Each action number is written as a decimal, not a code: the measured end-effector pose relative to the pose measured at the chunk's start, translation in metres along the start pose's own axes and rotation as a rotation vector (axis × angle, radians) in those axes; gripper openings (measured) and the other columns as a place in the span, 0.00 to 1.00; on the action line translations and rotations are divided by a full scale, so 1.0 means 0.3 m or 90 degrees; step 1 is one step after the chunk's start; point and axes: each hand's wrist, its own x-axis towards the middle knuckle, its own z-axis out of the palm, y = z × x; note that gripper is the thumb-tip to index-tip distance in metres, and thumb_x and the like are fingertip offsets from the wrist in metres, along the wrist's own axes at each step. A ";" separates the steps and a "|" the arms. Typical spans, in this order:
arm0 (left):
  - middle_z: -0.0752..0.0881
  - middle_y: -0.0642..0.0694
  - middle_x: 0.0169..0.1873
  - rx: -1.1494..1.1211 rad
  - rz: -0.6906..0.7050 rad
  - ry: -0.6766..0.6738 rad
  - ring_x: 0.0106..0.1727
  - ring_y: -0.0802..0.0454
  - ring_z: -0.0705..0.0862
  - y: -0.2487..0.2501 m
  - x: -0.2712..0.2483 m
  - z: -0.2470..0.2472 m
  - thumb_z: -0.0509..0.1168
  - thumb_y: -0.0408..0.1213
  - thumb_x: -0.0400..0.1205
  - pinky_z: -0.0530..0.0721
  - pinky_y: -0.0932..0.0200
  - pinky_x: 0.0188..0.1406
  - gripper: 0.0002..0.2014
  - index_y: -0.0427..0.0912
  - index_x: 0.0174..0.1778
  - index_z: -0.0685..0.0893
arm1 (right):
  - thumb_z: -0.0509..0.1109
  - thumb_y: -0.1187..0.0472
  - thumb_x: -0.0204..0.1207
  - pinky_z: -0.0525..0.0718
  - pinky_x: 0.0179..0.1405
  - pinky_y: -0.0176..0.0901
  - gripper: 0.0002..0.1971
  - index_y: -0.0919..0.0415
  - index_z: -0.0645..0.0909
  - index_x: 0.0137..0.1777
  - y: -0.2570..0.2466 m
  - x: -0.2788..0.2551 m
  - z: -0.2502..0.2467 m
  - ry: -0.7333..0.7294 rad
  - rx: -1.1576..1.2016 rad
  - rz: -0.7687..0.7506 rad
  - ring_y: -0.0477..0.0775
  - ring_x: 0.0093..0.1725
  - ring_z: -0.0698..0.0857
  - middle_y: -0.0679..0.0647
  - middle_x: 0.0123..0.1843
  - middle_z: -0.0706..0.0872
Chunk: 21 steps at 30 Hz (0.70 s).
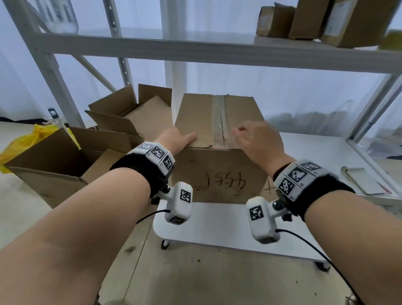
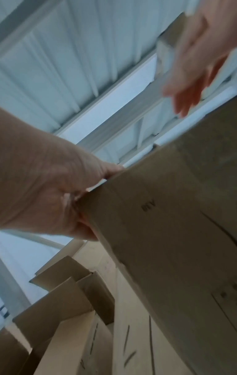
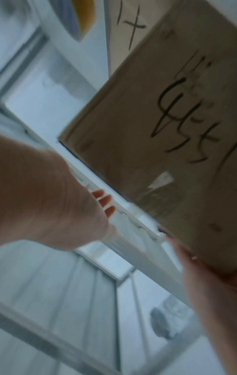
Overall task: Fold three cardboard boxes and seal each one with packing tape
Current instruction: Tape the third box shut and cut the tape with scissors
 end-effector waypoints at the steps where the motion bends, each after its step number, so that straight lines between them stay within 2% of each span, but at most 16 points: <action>1: 0.82 0.36 0.56 0.018 -0.010 -0.033 0.56 0.40 0.82 0.006 -0.009 -0.013 0.59 0.60 0.82 0.77 0.52 0.52 0.34 0.28 0.65 0.76 | 0.59 0.41 0.81 0.78 0.58 0.51 0.24 0.59 0.79 0.65 0.022 0.022 -0.023 0.003 -0.033 0.103 0.59 0.59 0.82 0.58 0.60 0.84; 2: 0.82 0.37 0.53 0.028 -0.014 -0.050 0.52 0.41 0.81 0.006 -0.021 -0.023 0.59 0.60 0.82 0.77 0.54 0.49 0.34 0.28 0.63 0.77 | 0.60 0.39 0.80 0.75 0.64 0.55 0.30 0.61 0.72 0.73 0.035 0.030 -0.043 -0.031 -0.042 0.208 0.63 0.67 0.77 0.61 0.68 0.79; 4: 0.81 0.40 0.51 0.023 -0.018 -0.059 0.50 0.44 0.81 0.000 -0.064 -0.042 0.61 0.61 0.81 0.78 0.54 0.51 0.33 0.30 0.63 0.76 | 0.62 0.35 0.77 0.72 0.68 0.55 0.40 0.66 0.62 0.78 0.066 0.036 -0.050 -0.122 0.050 0.341 0.66 0.72 0.73 0.63 0.73 0.73; 6: 0.79 0.42 0.53 -0.024 -0.043 -0.075 0.54 0.44 0.80 -0.029 -0.104 -0.045 0.65 0.59 0.78 0.79 0.52 0.58 0.35 0.31 0.68 0.70 | 0.62 0.30 0.74 0.72 0.69 0.52 0.46 0.70 0.64 0.77 0.081 0.031 -0.043 -0.144 0.160 0.391 0.65 0.71 0.75 0.61 0.72 0.75; 8: 0.77 0.41 0.62 -0.076 -0.064 -0.086 0.62 0.43 0.78 -0.061 -0.162 -0.043 0.71 0.56 0.75 0.76 0.51 0.64 0.43 0.34 0.75 0.59 | 0.62 0.26 0.70 0.74 0.71 0.54 0.51 0.71 0.67 0.76 0.092 0.019 -0.051 -0.095 0.225 0.423 0.65 0.71 0.76 0.62 0.73 0.77; 10: 0.74 0.40 0.67 -0.098 -0.087 -0.101 0.68 0.41 0.75 -0.095 -0.230 -0.036 0.76 0.50 0.73 0.73 0.49 0.66 0.47 0.36 0.77 0.54 | 0.68 0.28 0.68 0.74 0.72 0.54 0.52 0.73 0.64 0.76 0.101 -0.013 -0.061 0.000 0.291 0.467 0.64 0.71 0.76 0.64 0.73 0.76; 12: 0.75 0.41 0.67 -0.068 -0.097 -0.145 0.67 0.42 0.76 -0.135 -0.302 -0.031 0.76 0.50 0.73 0.75 0.50 0.64 0.45 0.37 0.76 0.56 | 0.73 0.31 0.65 0.74 0.72 0.56 0.53 0.73 0.60 0.76 0.093 -0.086 -0.073 0.049 0.366 0.478 0.63 0.70 0.77 0.63 0.72 0.77; 14: 0.77 0.41 0.67 -0.056 -0.095 -0.152 0.64 0.43 0.78 -0.150 -0.346 -0.041 0.72 0.60 0.73 0.77 0.50 0.65 0.45 0.37 0.76 0.61 | 0.74 0.35 0.68 0.75 0.72 0.57 0.47 0.68 0.62 0.76 0.086 -0.161 -0.077 0.069 0.404 0.436 0.61 0.69 0.78 0.60 0.71 0.77; 16: 0.76 0.41 0.67 -0.160 -0.098 -0.090 0.64 0.42 0.79 -0.132 -0.400 -0.067 0.64 0.69 0.73 0.79 0.45 0.66 0.48 0.38 0.78 0.59 | 0.73 0.41 0.72 0.76 0.71 0.55 0.39 0.64 0.65 0.76 0.063 -0.257 -0.079 0.060 0.407 0.388 0.59 0.67 0.79 0.57 0.69 0.78; 17: 0.75 0.40 0.69 -0.225 -0.088 -0.035 0.65 0.42 0.78 -0.104 -0.420 -0.083 0.61 0.70 0.74 0.78 0.44 0.67 0.48 0.39 0.80 0.57 | 0.74 0.43 0.73 0.76 0.70 0.54 0.38 0.64 0.66 0.75 0.056 -0.305 -0.094 0.070 0.410 0.375 0.59 0.67 0.79 0.57 0.69 0.79; 19: 0.73 0.39 0.71 -0.348 -0.042 0.063 0.66 0.45 0.75 -0.043 -0.437 -0.108 0.58 0.68 0.78 0.74 0.50 0.69 0.43 0.41 0.79 0.56 | 0.77 0.45 0.71 0.77 0.70 0.57 0.40 0.65 0.65 0.75 0.042 -0.371 -0.104 0.064 0.445 0.386 0.60 0.67 0.79 0.59 0.69 0.78; 21: 0.72 0.41 0.72 -0.429 0.001 0.142 0.67 0.46 0.73 0.022 -0.467 -0.148 0.53 0.67 0.81 0.68 0.55 0.64 0.39 0.43 0.79 0.58 | 0.78 0.44 0.69 0.78 0.70 0.58 0.43 0.64 0.62 0.77 0.019 -0.416 -0.136 0.039 0.487 0.398 0.59 0.67 0.79 0.59 0.71 0.77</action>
